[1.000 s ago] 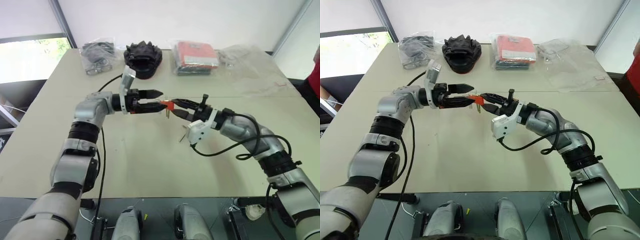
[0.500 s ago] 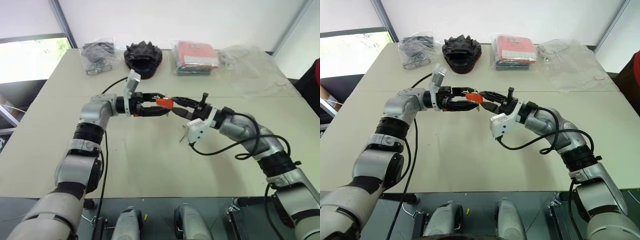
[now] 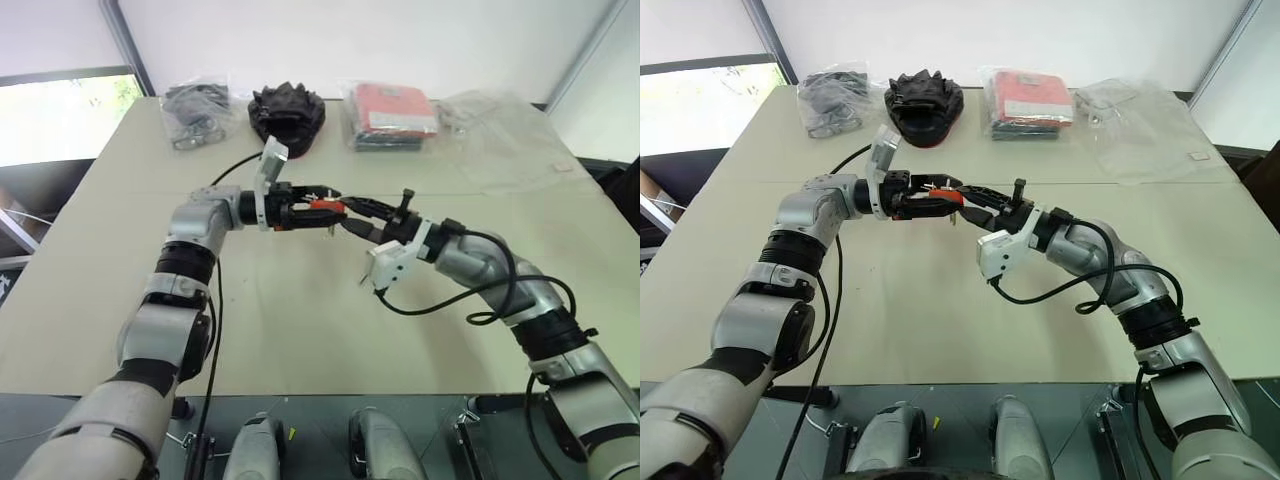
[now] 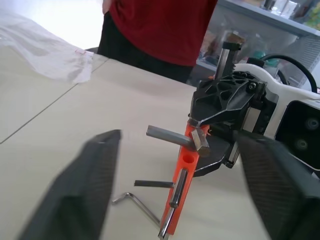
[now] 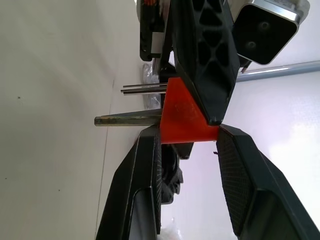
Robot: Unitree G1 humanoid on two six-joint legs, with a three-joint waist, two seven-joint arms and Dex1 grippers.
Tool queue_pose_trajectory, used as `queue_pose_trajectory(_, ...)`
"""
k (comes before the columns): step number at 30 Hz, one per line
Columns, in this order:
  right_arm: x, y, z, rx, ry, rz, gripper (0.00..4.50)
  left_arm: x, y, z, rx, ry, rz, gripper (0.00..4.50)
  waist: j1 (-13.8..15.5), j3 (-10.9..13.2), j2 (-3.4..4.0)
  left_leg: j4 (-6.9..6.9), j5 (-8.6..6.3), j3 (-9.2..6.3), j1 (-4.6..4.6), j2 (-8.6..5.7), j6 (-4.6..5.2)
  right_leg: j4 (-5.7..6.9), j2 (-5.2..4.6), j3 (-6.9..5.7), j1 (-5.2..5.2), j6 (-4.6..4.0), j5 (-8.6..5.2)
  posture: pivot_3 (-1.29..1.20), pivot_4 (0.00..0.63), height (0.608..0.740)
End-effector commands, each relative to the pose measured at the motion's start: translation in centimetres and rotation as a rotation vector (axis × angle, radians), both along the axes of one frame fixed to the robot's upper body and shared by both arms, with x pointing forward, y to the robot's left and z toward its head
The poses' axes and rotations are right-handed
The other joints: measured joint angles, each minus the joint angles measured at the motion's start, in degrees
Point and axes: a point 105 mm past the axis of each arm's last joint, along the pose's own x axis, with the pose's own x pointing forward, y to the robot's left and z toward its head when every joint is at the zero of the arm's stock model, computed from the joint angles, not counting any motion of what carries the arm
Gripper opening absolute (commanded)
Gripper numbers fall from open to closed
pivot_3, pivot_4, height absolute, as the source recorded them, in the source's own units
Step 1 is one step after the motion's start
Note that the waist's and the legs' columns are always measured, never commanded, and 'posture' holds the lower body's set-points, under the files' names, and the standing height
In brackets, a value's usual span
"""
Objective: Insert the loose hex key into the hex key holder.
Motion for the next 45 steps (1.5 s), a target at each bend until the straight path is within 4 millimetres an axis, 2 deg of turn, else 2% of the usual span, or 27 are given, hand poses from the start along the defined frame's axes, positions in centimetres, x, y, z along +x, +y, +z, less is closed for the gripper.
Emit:
queue_pose_trajectory(1,-0.4,-0.1,1.9,0.029,-0.060,0.012,1.01,-0.1,0.1,0.9,0.002,-0.053,-0.011,1.67,0.00,0.00,0.00,0.00,0.00,0.00,0.00,0.00,0.00,0.01,0.00,0.00,0.00,0.00,0.00,0.00,0.150,0.739)
queue_pose_trajectory(2,-0.4,-0.1,1.9,0.031,-0.063,0.012,1.01,-0.1,0.1,0.8,0.007,-0.056,-0.011,1.04,0.02,0.00,0.00,0.00,0.00,-0.01,0.00,0.00,0.00,0.01,0.00,0.00,0.00,0.00,0.00,0.00,0.150,0.739)
queue_pose_trajectory(3,-0.4,-0.1,2.0,0.034,-0.064,0.012,1.01,-0.1,0.1,0.7,0.010,-0.057,-0.010,0.66,0.04,0.00,-0.01,0.00,0.00,-0.01,0.00,0.00,0.00,0.01,0.00,0.00,0.00,0.00,0.00,0.00,0.150,0.739)
queue_pose_trajectory(11,-0.3,0.0,2.3,0.044,-0.069,0.005,1.01,0.1,-0.1,0.2,0.033,-0.064,-0.001,0.57,0.07,0.00,-0.01,0.01,0.00,-0.01,0.00,0.00,0.00,0.01,0.00,0.00,0.00,0.00,0.00,0.00,0.150,0.739)
queue_pose_trajectory(13,-0.3,0.0,2.2,0.045,-0.068,0.005,1.01,0.0,-0.1,0.1,0.034,-0.060,-0.005,1.63,0.07,0.00,-0.01,0.01,0.00,-0.01,0.00,0.00,0.00,0.01,0.00,0.00,0.00,0.00,0.00,0.00,0.150,0.739)
queue_pose_trajectory(14,-0.3,0.0,2.2,0.045,-0.069,0.005,1.01,0.0,-0.1,0.1,0.036,-0.060,-0.006,1.98,0.08,0.00,-0.01,0.01,0.00,-0.01,0.00,0.00,0.00,0.01,0.00,0.00,0.00,0.00,0.00,0.00,0.150,0.739)
queue_pose_trajectory(18,-0.3,-0.1,2.3,0.046,-0.069,0.002,1.01,0.2,-0.1,-0.1,0.046,-0.077,0.011,4.15,0.07,0.00,-0.01,0.01,0.00,-0.01,0.00,0.00,0.00,0.01,0.00,0.00,0.00,0.00,0.00,0.00,0.150,0.739)
queue_pose_trajectory(19,-0.3,-0.1,2.3,0.046,-0.069,0.002,1.01,0.3,-0.1,-0.1,0.049,-0.084,0.019,4.44,0.07,0.00,-0.01,0.01,0.00,-0.01,0.00,0.00,0.00,0.01,0.00,0.00,0.00,0.00,0.00,0.00,0.150,0.739)
queue_pose_trajectory(23,-0.4,-0.1,2.2,0.047,-0.067,0.003,1.01,0.4,-0.1,0.1,0.033,-0.089,0.031,4.44,0.08,0.00,-0.01,0.01,0.00,-0.01,0.00,0.00,0.00,0.01,0.00,0.00,0.00,0.00,0.00,0.00,0.150,0.739)
queue_pose_trajectory(26,-0.4,0.0,2.1,0.046,-0.065,0.003,1.01,0.4,0.0,0.1,0.027,-0.091,0.026,3.53,0.08,0.00,-0.01,0.01,0.00,-0.01,0.00,0.00,0.00,0.01,0.00,0.00,0.00,0.00,0.00,0.00,0.150,0.739)
queue_pose_trajectory(31,-0.3,-0.1,2.4,0.051,-0.070,-0.001,1.01,0.2,-0.1,-0.4,0.039,-0.095,0.018,0.91,0.09,0.00,-0.01,0.01,0.00,-0.01,0.00,0.00,0.00,0.02,0.00,0.00,0.00,0.00,0.00,0.00,0.150,0.739)
queue_pose_trajectory(33,-0.3,0.0,2.4,0.052,-0.071,-0.002,1.01,0.2,-0.2,-0.4,0.036,-0.095,0.018,0.05,0.10,0.00,-0.01,0.02,0.00,-0.01,0.00,0.00,0.00,0.02,0.00,0.00,0.01,0.00,0.00,0.00,0.150,0.739)
queue_pose_trajectory(43,-0.7,0.1,1.9,0.046,-0.037,0.015,1.01,0.5,-0.5,-0.2,0.028,-0.109,0.042,0.05,0.10,0.00,-0.01,0.02,0.00,-0.01,0.00,0.00,0.00,0.03,0.00,0.00,0.01,0.00,0.00,0.00,0.150,0.739)
queue_pose_trajectory(44,-0.8,0.2,1.9,0.047,-0.031,0.018,2.05,0.5,-0.6,-0.2,0.027,-0.111,0.041,0.00,0.10,0.00,-0.01,0.02,0.00,-0.01,0.00,0.00,0.00,0.03,0.00,0.00,0.01,0.00,0.00,0.00,0.150,0.739)
queue_pose_trajectory(45,-0.8,0.2,1.8,0.046,-0.028,0.018,2.37,0.5,-0.6,-0.2,0.025,-0.112,0.041,0.00,0.10,0.00,-0.01,0.02,0.00,-0.01,0.00,0.00,0.00,0.03,0.00,0.00,0.01,0.01,0.00,0.00,0.150,0.739)
